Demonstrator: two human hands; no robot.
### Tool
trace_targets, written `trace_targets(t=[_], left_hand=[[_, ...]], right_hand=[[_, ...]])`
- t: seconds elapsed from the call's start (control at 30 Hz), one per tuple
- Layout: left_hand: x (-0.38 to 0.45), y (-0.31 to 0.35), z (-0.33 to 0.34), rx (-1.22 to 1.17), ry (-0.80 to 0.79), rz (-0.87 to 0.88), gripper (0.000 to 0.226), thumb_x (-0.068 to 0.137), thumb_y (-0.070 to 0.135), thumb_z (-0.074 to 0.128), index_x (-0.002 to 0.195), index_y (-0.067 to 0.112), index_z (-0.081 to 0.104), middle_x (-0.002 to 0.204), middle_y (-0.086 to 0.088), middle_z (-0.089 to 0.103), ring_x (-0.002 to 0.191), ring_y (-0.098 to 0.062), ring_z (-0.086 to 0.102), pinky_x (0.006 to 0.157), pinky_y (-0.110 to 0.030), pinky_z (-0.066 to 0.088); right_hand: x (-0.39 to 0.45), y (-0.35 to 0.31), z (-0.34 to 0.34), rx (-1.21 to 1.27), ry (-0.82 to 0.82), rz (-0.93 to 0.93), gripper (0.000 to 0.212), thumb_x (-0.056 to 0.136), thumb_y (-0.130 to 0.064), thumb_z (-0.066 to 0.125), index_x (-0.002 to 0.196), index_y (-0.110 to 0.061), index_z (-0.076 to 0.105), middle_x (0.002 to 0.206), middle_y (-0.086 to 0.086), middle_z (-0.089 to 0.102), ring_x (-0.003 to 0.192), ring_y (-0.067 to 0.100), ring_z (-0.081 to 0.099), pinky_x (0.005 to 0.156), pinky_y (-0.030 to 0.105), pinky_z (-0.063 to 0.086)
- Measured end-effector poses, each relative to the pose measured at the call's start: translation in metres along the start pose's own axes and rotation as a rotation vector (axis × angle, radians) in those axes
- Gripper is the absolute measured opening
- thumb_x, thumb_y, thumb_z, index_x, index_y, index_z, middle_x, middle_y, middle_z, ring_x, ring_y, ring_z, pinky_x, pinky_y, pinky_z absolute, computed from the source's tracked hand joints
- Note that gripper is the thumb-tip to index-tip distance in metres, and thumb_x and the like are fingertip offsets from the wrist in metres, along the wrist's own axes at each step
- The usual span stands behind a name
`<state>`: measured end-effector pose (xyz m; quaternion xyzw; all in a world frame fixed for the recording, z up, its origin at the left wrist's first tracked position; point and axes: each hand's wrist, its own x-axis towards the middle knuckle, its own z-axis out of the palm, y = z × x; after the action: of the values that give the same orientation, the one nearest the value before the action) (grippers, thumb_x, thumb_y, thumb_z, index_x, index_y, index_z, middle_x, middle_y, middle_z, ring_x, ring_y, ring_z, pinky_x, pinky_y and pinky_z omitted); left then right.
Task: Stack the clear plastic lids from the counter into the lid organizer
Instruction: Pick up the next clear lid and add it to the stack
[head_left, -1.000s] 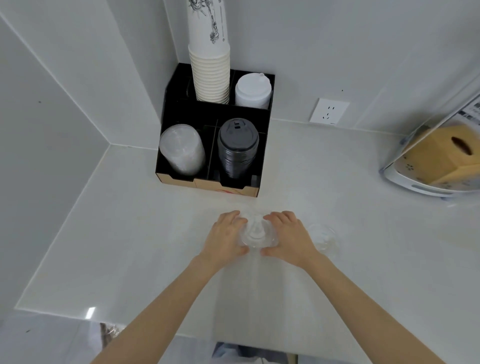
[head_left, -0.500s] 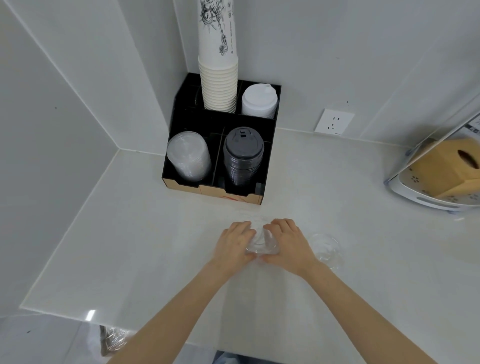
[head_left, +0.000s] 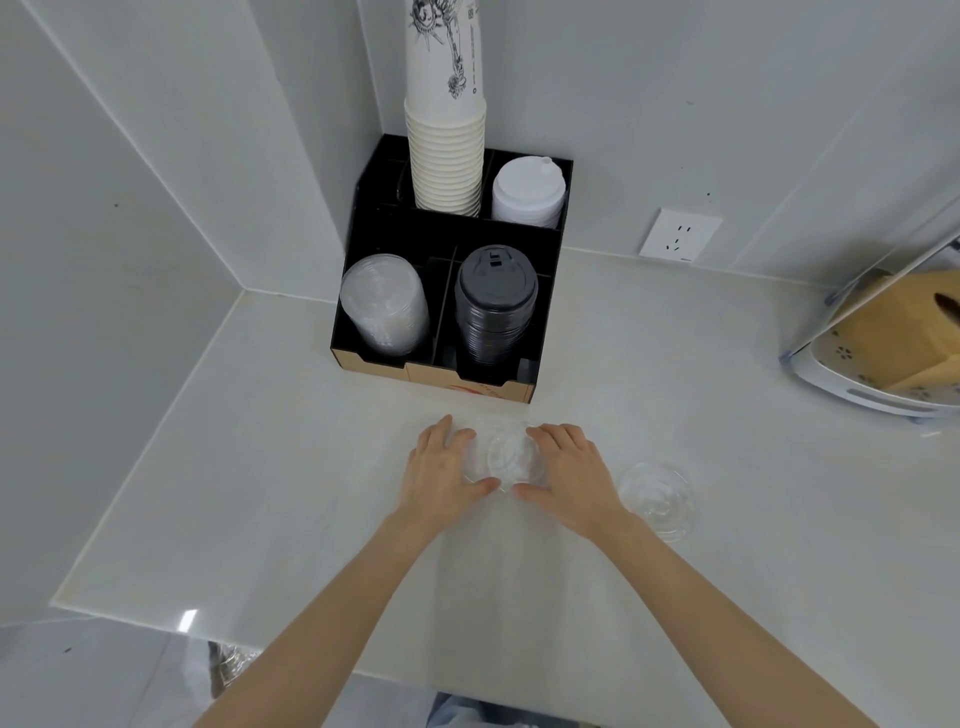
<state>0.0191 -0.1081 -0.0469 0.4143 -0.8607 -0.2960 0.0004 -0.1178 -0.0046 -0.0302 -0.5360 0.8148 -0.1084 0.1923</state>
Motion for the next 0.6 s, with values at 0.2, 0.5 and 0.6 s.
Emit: trace_targets(t=[0.2, 0.5, 0.6], left_hand=[[0.001, -0.001, 0.003, -0.002, -0.031, 0.044, 0.077, 0.065, 0.039, 0.074, 0.127, 0.011, 0.039, 0.146, -0.011, 0.033, 0.135, -0.026, 0.026, 0.11, -0.038, 0.027], [0.001, 0.008, -0.028, -0.135, 0.021, 0.092, 0.078, 0.062, 0.032, 0.079, 0.127, 0.011, 0.042, 0.143, -0.008, 0.035, 0.131, -0.023, 0.031, 0.107, -0.028, 0.026], [-0.002, 0.011, -0.056, -0.187, 0.097, 0.158, 0.075, 0.058, 0.028, 0.082, 0.122, 0.01, 0.047, 0.135, -0.009, 0.043, 0.125, -0.023, 0.039, 0.102, -0.022, 0.026]], right_hand=[[0.003, -0.003, 0.003, 0.016, 0.02, 0.012, 0.068, 0.076, -0.039, 0.066, 0.131, -0.009, 0.039, 0.135, 0.006, 0.046, 0.127, 0.025, 0.034, 0.102, 0.034, 0.031], [0.003, -0.007, -0.018, 0.199, 0.077, -0.011, 0.068, 0.074, -0.035, 0.071, 0.13, -0.009, 0.042, 0.132, 0.005, 0.048, 0.126, 0.022, 0.035, 0.106, 0.033, 0.033], [0.01, -0.017, -0.035, 0.298, 0.104, -0.04, 0.063, 0.074, -0.032, 0.073, 0.127, -0.013, 0.044, 0.125, 0.004, 0.052, 0.119, 0.021, 0.039, 0.1, 0.03, 0.036]])
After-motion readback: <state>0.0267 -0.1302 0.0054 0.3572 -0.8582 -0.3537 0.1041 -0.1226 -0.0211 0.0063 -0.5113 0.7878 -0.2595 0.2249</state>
